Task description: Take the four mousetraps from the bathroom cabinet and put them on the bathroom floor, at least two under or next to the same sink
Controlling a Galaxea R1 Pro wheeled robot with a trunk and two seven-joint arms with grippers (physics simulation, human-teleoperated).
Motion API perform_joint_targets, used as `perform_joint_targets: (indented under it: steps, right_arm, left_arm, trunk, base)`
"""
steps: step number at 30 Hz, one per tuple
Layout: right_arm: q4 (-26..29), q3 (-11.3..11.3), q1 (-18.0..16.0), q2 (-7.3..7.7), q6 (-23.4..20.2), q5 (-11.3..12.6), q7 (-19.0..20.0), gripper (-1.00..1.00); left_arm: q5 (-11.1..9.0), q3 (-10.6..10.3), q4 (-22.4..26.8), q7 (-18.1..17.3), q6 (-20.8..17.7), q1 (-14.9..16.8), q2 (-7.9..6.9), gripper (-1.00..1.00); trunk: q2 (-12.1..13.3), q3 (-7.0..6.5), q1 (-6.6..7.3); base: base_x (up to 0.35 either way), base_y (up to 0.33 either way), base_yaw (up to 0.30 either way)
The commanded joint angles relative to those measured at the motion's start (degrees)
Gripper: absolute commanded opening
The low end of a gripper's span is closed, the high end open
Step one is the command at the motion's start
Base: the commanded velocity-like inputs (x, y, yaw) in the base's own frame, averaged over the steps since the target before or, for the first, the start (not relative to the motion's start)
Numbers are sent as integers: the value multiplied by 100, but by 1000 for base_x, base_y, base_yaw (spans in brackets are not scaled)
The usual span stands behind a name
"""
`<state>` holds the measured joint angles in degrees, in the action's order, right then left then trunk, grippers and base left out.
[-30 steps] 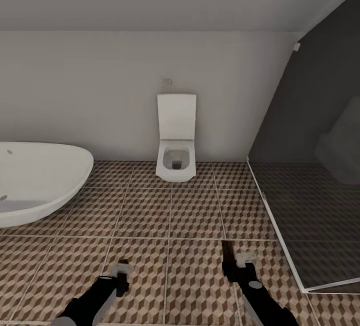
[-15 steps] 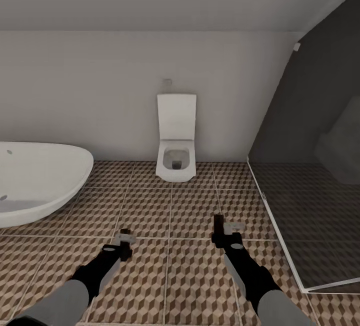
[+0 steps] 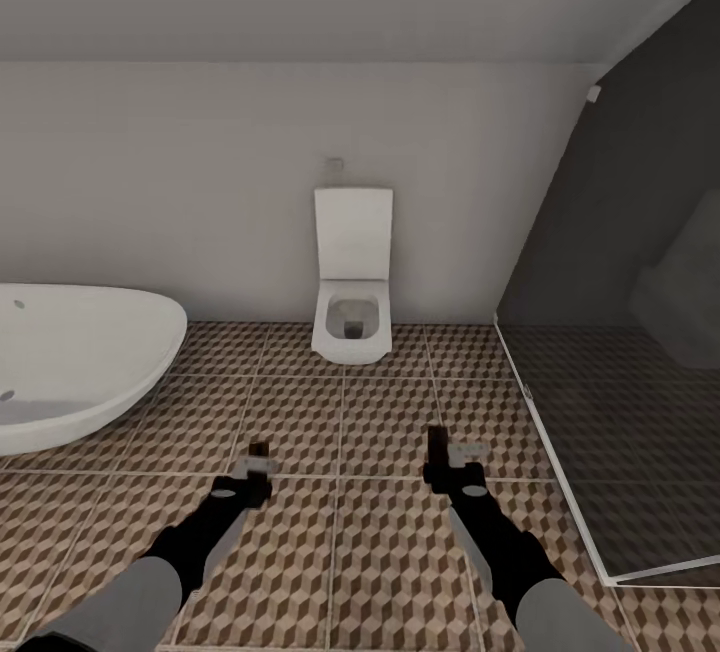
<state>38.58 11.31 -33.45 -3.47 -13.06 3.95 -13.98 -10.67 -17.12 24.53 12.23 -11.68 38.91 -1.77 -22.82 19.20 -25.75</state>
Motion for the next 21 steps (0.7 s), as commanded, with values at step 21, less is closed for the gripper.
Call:
perform_joint_targets:
  steps: [21]
  right_arm:
    - [317,44,-4,5,-21,71,-43,-100]
  left_arm:
    - [-56,-54,85,34,-9,2,32,-100]
  trunk:
    - [-732,429,-398]
  base:
    - [0,0,0]
